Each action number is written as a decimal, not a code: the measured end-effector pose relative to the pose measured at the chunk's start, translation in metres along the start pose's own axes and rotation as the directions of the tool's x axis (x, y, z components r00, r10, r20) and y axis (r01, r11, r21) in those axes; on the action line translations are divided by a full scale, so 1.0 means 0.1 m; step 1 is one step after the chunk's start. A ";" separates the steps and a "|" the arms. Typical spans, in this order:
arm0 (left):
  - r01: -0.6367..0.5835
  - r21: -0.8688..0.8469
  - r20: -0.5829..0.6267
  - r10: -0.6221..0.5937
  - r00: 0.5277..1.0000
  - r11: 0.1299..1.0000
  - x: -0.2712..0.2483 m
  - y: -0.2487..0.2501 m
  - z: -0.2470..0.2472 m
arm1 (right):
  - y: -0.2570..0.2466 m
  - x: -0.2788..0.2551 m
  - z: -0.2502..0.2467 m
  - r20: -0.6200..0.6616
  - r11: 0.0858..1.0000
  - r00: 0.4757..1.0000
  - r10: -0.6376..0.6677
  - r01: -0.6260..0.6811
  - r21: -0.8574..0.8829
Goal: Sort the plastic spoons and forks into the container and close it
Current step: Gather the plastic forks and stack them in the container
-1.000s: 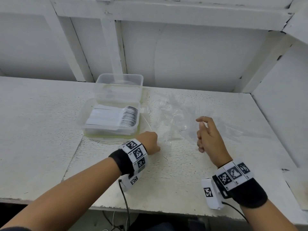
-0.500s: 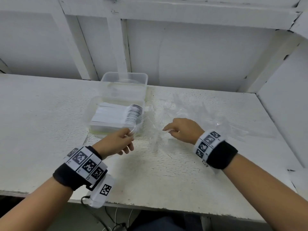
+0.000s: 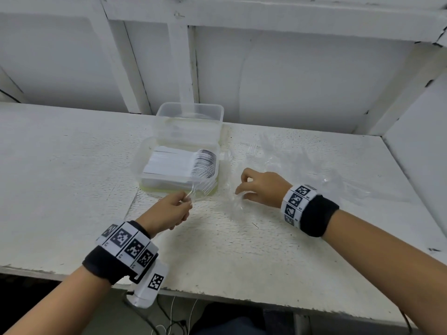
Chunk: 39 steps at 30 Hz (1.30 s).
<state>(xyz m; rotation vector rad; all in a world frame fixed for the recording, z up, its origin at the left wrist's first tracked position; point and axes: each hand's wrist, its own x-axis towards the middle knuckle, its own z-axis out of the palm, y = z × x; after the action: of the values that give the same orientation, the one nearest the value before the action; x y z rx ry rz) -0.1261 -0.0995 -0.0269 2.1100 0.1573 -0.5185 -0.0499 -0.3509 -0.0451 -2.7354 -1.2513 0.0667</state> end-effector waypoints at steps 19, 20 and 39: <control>-0.215 0.489 0.104 0.188 0.977 0.845 0.50 0.51 0.76 | -0.11 -0.68 -0.27 0.155 -0.069 0.623 0.767 -0.160 0.985; -0.198 0.534 0.120 0.158 0.980 0.822 0.52 0.50 0.80 | -0.12 -0.69 -0.26 0.179 -0.111 0.630 0.756 -0.146 0.983; -0.146 0.607 0.176 0.047 0.983 0.781 0.67 0.62 0.88 | -0.18 -0.78 -0.39 -0.051 0.360 0.669 0.741 -0.332 0.872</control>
<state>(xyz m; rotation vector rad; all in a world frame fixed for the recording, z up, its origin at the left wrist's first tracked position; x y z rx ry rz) -0.0734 -0.2122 -0.0497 2.6873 -0.2498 -0.7407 -0.1101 -0.4023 -0.0049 -1.9760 0.0070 0.0559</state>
